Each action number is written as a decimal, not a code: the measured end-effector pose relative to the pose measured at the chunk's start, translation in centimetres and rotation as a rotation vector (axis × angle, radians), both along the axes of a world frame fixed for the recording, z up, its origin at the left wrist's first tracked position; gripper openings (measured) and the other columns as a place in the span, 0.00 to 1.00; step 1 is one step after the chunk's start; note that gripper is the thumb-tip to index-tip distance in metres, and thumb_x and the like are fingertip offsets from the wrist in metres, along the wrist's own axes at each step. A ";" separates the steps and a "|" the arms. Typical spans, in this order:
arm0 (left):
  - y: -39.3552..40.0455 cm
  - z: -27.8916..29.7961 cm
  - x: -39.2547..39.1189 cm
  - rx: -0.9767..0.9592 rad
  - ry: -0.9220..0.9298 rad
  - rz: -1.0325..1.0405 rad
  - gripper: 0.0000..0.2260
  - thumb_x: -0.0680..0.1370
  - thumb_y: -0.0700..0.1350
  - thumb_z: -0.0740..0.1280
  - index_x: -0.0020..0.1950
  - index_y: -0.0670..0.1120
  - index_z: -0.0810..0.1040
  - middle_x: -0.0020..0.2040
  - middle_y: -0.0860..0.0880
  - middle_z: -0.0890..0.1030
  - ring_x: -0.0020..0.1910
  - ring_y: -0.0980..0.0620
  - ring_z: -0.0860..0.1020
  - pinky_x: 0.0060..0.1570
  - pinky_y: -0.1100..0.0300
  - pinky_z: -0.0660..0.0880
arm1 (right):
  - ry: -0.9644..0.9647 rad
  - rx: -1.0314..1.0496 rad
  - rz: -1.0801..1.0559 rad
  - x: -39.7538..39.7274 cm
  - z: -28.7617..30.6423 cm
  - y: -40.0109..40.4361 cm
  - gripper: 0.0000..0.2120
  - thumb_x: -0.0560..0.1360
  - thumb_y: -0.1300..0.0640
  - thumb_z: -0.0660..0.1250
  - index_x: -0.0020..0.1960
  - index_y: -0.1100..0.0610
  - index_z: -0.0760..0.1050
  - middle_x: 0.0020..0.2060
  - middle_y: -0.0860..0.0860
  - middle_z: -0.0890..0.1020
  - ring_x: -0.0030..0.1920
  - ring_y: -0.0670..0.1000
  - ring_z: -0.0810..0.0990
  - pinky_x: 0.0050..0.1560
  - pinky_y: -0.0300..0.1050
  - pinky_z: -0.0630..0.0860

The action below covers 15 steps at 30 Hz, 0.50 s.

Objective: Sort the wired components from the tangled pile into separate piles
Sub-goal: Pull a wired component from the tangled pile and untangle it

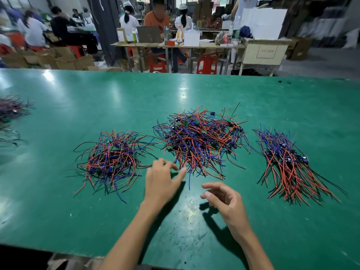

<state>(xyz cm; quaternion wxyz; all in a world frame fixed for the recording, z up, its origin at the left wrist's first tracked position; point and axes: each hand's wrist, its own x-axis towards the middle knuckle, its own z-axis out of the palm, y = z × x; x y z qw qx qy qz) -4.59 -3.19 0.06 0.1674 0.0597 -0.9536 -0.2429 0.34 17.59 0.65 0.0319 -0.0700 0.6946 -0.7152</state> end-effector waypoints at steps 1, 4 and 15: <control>0.9 -0.5 -0.3 0.022 -0.017 -0.011 0.16 0.78 0.65 0.64 0.47 0.54 0.81 0.48 0.55 0.75 0.51 0.54 0.72 0.52 0.56 0.67 | 0.005 0.010 -0.003 0.0 0.0 0.0 0.07 0.76 0.64 0.73 0.51 0.55 0.85 0.40 0.57 0.87 0.39 0.48 0.85 0.37 0.37 0.78; 2.3 -1.1 -0.5 0.040 0.011 -0.011 0.10 0.80 0.56 0.67 0.44 0.51 0.80 0.45 0.54 0.76 0.50 0.50 0.73 0.50 0.55 0.65 | 0.021 0.048 -0.019 0.1 -0.1 0.0 0.09 0.77 0.68 0.71 0.50 0.56 0.85 0.39 0.57 0.86 0.38 0.46 0.85 0.38 0.36 0.76; 2.9 -1.3 4.4 0.487 0.055 -0.080 0.08 0.77 0.55 0.72 0.40 0.56 0.78 0.39 0.62 0.81 0.33 0.59 0.76 0.36 0.64 0.70 | -0.009 0.406 -0.169 -1.3 -1.7 -1.7 0.05 0.79 0.48 0.70 0.47 0.40 0.84 0.37 0.41 0.86 0.42 0.40 0.84 0.49 0.43 0.77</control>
